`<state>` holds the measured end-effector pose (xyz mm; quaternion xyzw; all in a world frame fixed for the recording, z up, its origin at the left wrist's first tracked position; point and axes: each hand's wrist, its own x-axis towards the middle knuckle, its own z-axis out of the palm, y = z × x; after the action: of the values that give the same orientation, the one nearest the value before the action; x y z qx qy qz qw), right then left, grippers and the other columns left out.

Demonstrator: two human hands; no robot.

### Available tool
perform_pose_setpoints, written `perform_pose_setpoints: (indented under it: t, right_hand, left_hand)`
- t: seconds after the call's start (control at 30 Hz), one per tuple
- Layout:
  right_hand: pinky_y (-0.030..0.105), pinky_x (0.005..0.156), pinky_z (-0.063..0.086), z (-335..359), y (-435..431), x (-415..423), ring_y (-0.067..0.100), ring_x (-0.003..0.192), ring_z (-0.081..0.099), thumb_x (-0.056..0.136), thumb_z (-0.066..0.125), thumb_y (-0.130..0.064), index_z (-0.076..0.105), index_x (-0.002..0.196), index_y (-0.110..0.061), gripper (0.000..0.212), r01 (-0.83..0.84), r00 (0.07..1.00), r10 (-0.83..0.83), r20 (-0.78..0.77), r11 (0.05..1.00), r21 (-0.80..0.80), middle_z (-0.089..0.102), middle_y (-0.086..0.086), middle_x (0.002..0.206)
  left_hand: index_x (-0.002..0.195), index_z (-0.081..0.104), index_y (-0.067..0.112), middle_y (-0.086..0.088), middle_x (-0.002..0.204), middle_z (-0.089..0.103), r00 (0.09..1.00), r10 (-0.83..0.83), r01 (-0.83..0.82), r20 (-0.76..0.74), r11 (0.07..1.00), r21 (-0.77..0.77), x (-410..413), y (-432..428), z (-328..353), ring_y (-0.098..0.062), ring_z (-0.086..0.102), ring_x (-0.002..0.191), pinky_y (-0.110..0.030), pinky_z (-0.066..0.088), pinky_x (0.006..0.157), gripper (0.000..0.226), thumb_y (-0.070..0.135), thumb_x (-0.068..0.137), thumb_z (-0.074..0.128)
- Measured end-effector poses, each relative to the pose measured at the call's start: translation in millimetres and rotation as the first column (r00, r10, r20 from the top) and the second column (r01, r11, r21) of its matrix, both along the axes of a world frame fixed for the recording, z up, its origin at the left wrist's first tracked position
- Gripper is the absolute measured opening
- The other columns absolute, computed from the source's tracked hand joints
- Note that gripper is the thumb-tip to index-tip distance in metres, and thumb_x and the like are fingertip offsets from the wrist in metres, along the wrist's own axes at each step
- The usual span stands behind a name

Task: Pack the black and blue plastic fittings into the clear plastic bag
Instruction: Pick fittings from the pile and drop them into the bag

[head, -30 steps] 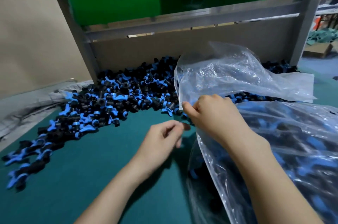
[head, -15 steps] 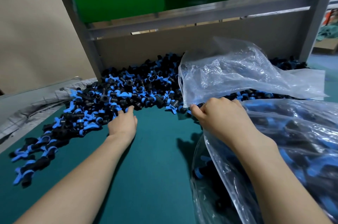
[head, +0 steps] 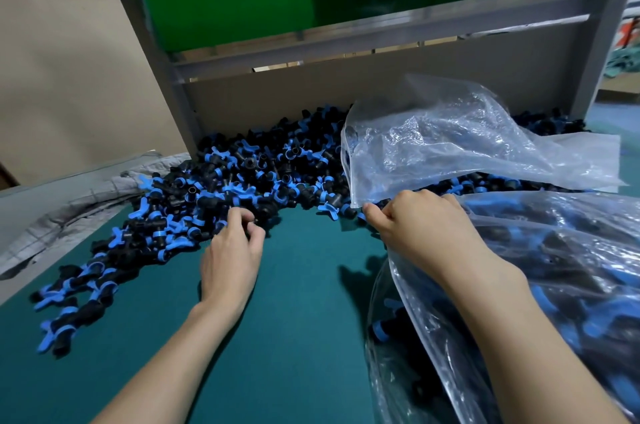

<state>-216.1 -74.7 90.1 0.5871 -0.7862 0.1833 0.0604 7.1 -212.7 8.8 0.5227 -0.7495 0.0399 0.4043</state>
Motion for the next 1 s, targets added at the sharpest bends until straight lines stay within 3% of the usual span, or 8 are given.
perform_pose_setpoints:
  t: [0.07,0.1,0.2,0.3,0.37,0.63,0.87,1.0]
  right_hand:
    - [0.039,0.09,0.04,-0.1,-0.3,0.4,0.028,0.065,0.042,0.102,0.037,-0.046,0.04,0.057,-0.014,0.055,0.001,1.0,-0.001,-0.004,1.0,0.0,0.044,0.004,0.058]
    - [0.039,0.09,0.04,-0.6,-0.5,0.2,0.029,0.069,0.046,0.102,0.036,-0.046,0.048,0.059,-0.014,0.054,0.001,1.0,-0.001,-0.005,1.0,0.003,0.05,0.004,0.061]
    - [0.038,0.09,0.036,-0.6,0.5,0.4,0.028,0.087,0.057,0.101,0.036,-0.049,0.068,0.076,-0.018,0.051,-0.012,1.0,0.013,-0.014,0.999,0.046,0.066,0.004,0.08]
    - [0.039,0.091,0.033,1.8,2.5,1.3,0.024,0.099,0.058,0.1,0.038,-0.052,0.068,0.096,-0.027,0.039,-0.083,0.996,0.086,-0.031,0.994,0.077,0.07,-0.001,0.096]
    - [0.039,0.092,0.033,5.8,3.2,2.7,0.021,0.104,0.057,0.099,0.041,-0.055,0.065,0.106,-0.034,0.033,-0.141,0.99,0.141,0.0,0.988,0.061,0.07,-0.008,0.102]
    - [0.035,0.084,0.037,7.3,1.3,2.2,0.015,0.098,0.058,0.096,0.053,-0.049,0.065,0.108,-0.035,0.022,-0.311,0.95,0.31,0.033,0.95,0.033,0.066,-0.016,0.1]
    - [0.033,0.071,0.032,1.6,-1.2,-0.1,0.015,0.08,0.048,0.094,0.057,-0.031,0.053,0.088,-0.036,0.008,-0.348,0.937,0.349,0.006,0.933,0.09,0.055,-0.014,0.083]
    - [0.032,0.069,0.033,-0.1,-1.1,-1.1,0.018,0.083,0.051,0.094,0.055,-0.026,0.057,0.095,-0.038,0.012,-0.351,0.935,0.355,-0.013,0.929,0.119,0.055,-0.013,0.088]
  left_hand:
    - [0.091,0.047,0.033,0.007,0.05,0.046,0.956,-0.058,0.08,-0.287,0.994,0.068,-4.3,14.4,0.8,-0.015,0.044,0.047,-0.036,0.037,0.048,0.009,0.025,0.092,0.051]
    - [0.088,0.048,0.034,0.008,0.049,0.043,0.871,-0.091,0.164,-0.483,0.98,0.111,-8.2,21.1,1.8,-0.015,0.039,0.046,-0.035,0.033,0.047,0.01,0.025,0.091,0.052]
    - [0.087,0.049,0.027,0.012,0.05,0.036,0.443,-0.056,0.457,-0.895,0.873,0.172,-20.1,40.7,8.6,-0.011,0.031,0.043,-0.022,0.025,0.04,0.01,0.019,0.093,0.048]
    - [0.09,0.05,0.023,0.008,0.052,0.033,0.094,0.102,0.692,-0.99,0.708,0.138,-28.1,57.1,12.6,-0.008,0.03,0.039,-0.019,0.023,0.035,0.011,0.017,0.097,0.045]
    - [0.091,0.048,0.023,0.008,0.052,0.029,-0.011,0.173,0.776,-0.985,0.622,0.101,-30.4,65.0,11.4,-0.006,0.027,0.039,-0.019,0.022,0.033,0.008,0.019,0.098,0.045]
    - [0.091,0.056,0.025,0.007,0.054,0.03,-0.027,0.121,0.877,-0.992,0.48,0.035,-33.4,75.6,12.6,-0.008,0.028,0.038,-0.02,0.026,0.033,0.013,0.018,0.096,0.046]
    - [0.095,0.067,0.033,0.0,0.061,0.053,0.291,-0.202,0.77,-0.935,0.629,0.104,-33.8,83.8,13.3,-0.013,0.04,0.044,-0.02,0.033,0.042,0.016,0.029,0.088,0.053]
    - [0.104,0.069,0.033,-0.004,0.067,0.059,0.376,-0.332,0.778,-0.865,0.621,0.1,-35.5,90.8,10.2,-0.012,0.044,0.047,-0.021,0.036,0.045,0.02,0.032,0.09,0.055]
